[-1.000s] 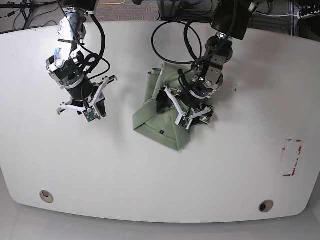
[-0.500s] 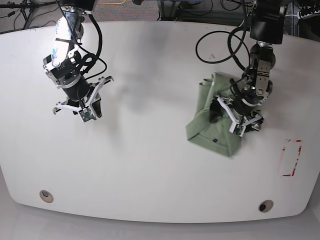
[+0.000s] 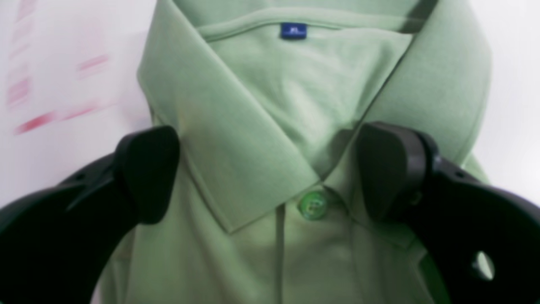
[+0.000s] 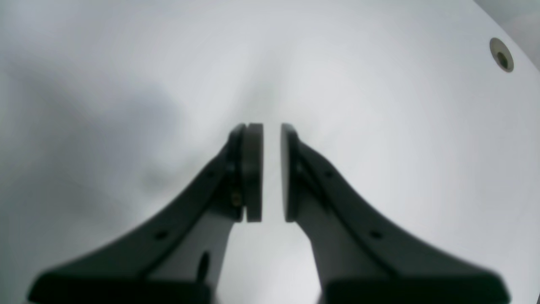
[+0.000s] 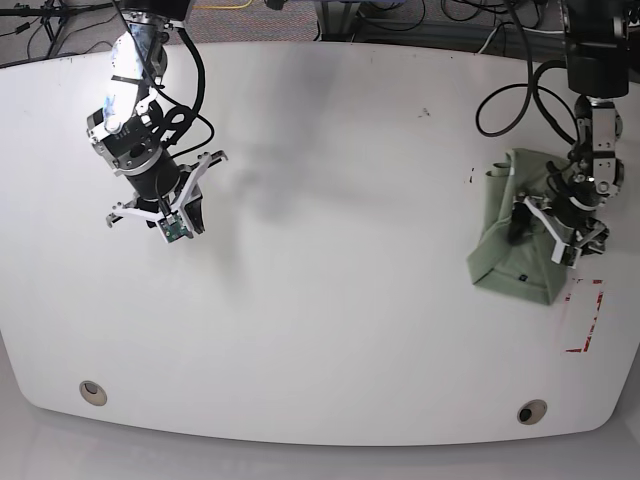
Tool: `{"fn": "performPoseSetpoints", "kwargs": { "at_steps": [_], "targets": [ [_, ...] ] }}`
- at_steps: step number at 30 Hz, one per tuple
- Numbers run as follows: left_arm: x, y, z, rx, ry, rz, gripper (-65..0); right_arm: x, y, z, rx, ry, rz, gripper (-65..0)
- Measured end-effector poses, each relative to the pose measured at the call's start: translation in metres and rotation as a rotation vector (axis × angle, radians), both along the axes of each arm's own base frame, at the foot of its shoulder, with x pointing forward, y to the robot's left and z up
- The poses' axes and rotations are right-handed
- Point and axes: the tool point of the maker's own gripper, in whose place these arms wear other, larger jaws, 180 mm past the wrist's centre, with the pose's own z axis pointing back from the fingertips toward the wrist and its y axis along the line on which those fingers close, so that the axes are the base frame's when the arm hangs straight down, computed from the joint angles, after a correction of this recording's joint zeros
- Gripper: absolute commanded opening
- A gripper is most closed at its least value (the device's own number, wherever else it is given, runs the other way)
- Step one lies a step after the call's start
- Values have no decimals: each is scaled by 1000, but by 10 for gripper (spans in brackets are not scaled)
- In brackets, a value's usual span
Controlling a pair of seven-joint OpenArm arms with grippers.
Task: Fold the T-shirt properly
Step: 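Carry the folded shirt by the collar with the left gripper off the table edge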
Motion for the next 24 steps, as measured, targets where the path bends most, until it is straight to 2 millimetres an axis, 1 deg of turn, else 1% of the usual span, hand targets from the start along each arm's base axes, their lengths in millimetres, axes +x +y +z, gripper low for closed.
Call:
{"fn": "performPoseSetpoints", "kwargs": {
  "at_steps": [3,4,5,9,12,16,21,24],
  "targets": [
    [-8,29,3,20,10,30,-17,-3,1,-3,0,10,0,-583],
    [-11,36,2,13,13,33,-17,-4,1,-3,1,12,0,-583],
    [-16,48,2,11,21,48,-17,-4,1,-3,1,10,0,-583],
    [-29,78,4,24,57,76,-17,-3,3,-1,3,5,2,-583],
    [-41,103,7,59,104,99,-17,-3,3,-1,3,4,2,-583],
    [-60,138,14,150,183,105,-17,-3,3,0,2,3,2,-583],
    [-80,167,18,211,268,125,-17,-3,3,1,1,-1,4,-583],
    [-88,177,21,233,298,128,-17,-3,3,1,1,-2,4,-583]
  ]
}}
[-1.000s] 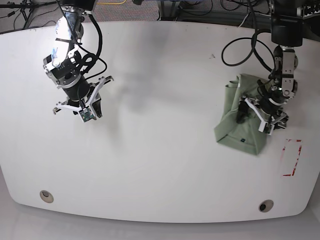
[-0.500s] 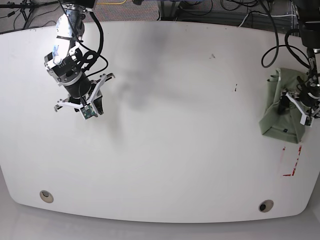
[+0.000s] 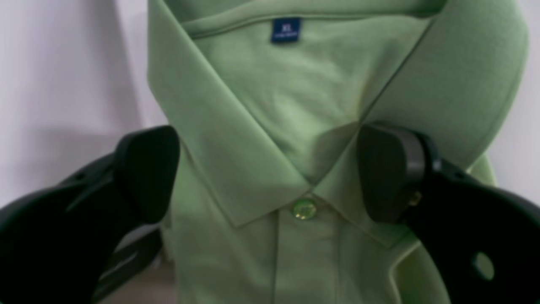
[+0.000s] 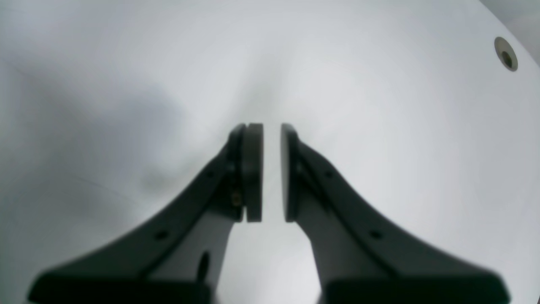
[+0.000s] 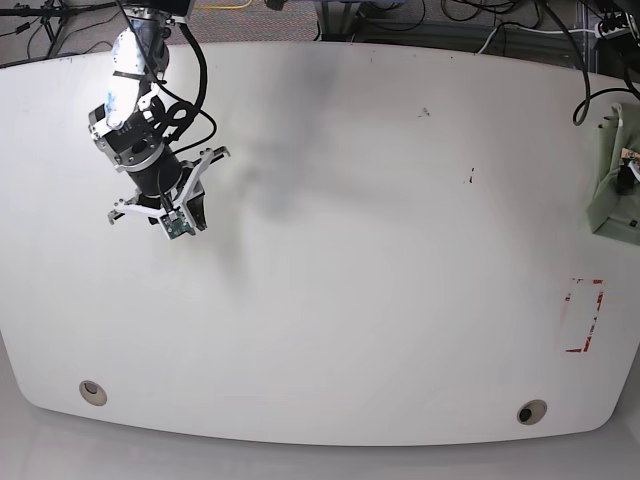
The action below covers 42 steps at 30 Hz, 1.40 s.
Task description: Fold the T-shirt properly
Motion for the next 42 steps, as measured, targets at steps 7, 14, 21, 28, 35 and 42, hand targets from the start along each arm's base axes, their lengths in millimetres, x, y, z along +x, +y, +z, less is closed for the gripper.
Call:
{"fn": "performPoseSetpoints", "kwargs": {
  "at_steps": [7,14,21,28,35,42],
  "targets": [
    [-10,6,6,12,53,-10,-18,0,0,1,-1,-2,0,-583],
    [4,-19,20,85,111,-100,-18,1,1,3,1,-10,2,-583],
    [57,-92,60,89,-79,-257,-56,10,3,9,19,-45,9,-583],
    [84,-150,87,71,-293,-249,-114,17,-1,-1,114,-110,16,-583],
    [80,-210,105,-23,-501,-243,-115,7,-25,-17,250,-195,-59,-583],
    [46,-268,106,-127,-578,-268,-119,-29,-21,-38,340,-184,-81,-583]
  ]
}}
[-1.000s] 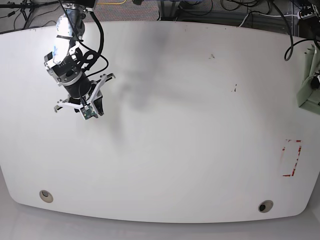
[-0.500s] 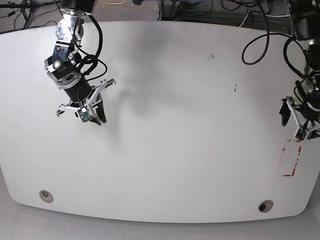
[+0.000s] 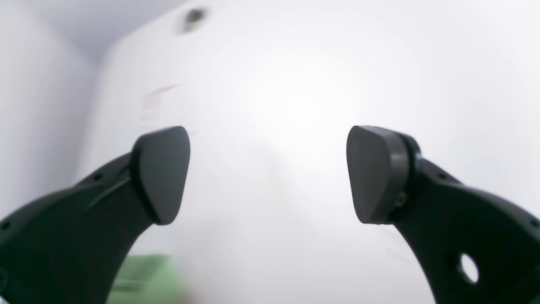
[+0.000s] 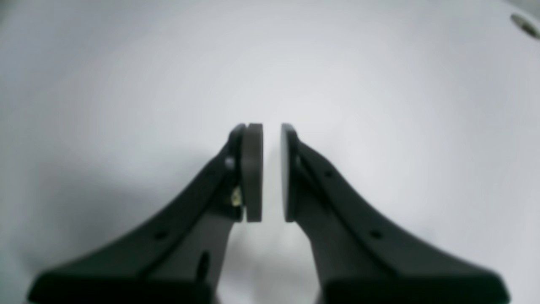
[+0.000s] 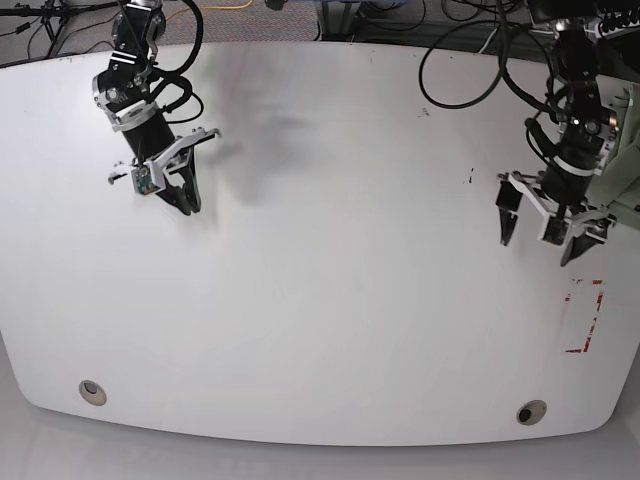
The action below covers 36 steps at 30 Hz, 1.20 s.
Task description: Fold the T-shirt properly
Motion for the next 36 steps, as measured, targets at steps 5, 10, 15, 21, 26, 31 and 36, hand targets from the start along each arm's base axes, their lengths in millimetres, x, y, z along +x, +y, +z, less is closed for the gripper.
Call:
{"fn": "performPoseSetpoints", "kwargs": {
  "at_steps": [5,10,15,21,26,31,36],
  "targets": [
    [-40,-27,-11,-71,22,-10,-119,-32,-12,-10,-9,56,-59,-583],
    [-89,-44,-41,-151,95,-7,-119,-60,-18,-10,-1,82,-127,-585],
    [-145,-65,-65,-247,180,18,-121,-98,-20,-14,58,131,-177,-585],
    [-205,-108,-81,-366,304,-15,-122,-151,-27,-24,124,233,-237,-585],
    [-252,-129,-93,-408,436,-25,-182,-190,-22,-34,143,327,-262,-585],
    [-298,-149,-106,-462,562,-30,-200,-228,-13,-46,172,423,-299,-585],
    [-341,-155,-130,-486,701,-19,-200,-269,-1,-66,205,551,-301,-585]
  ]
}}
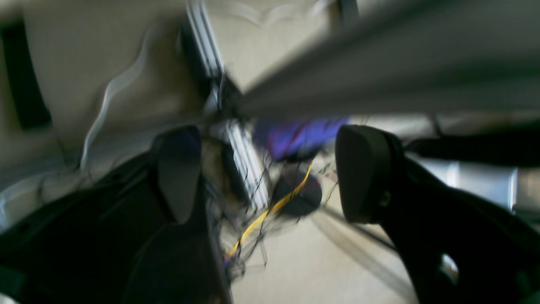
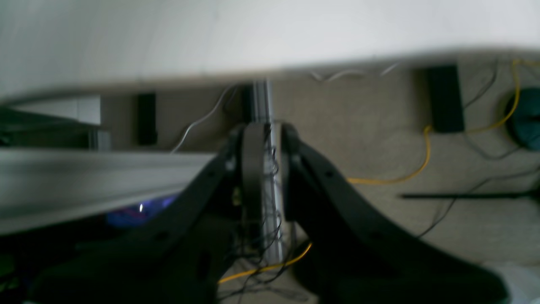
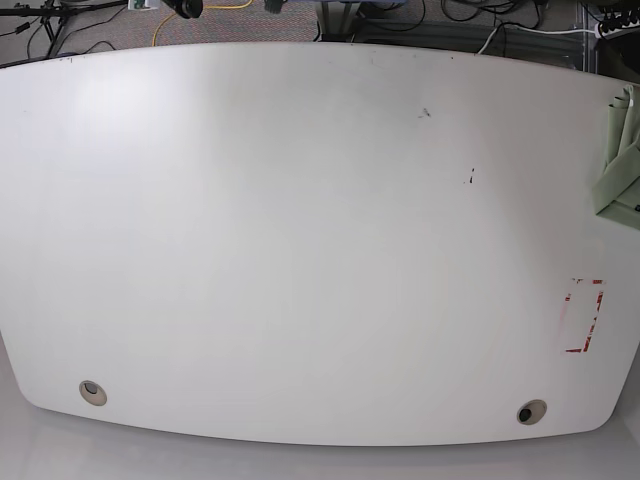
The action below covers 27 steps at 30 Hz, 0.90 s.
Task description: Fold the T-shirt properly
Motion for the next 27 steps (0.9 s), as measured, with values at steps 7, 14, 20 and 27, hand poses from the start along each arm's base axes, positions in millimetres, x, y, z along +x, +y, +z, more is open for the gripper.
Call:
{"fn": "performPoseSetpoints", "kwargs": {
  "at_steps": [7,14,20,27],
  "targets": [
    [-37,28,-49,48,138,-38,-201,-46,22,-42,84,157,36,-585],
    [-30,44,-94,44,183,6,-203,-75,24,-96,92,302,50,-585],
    [-38,62,-142,69,291,36,-204,-69,40,-134,122,313,64,-585],
    [-42,88,-186,108,419,67,-204,-82,49,-174,114,445,73,-585]
  ]
}}
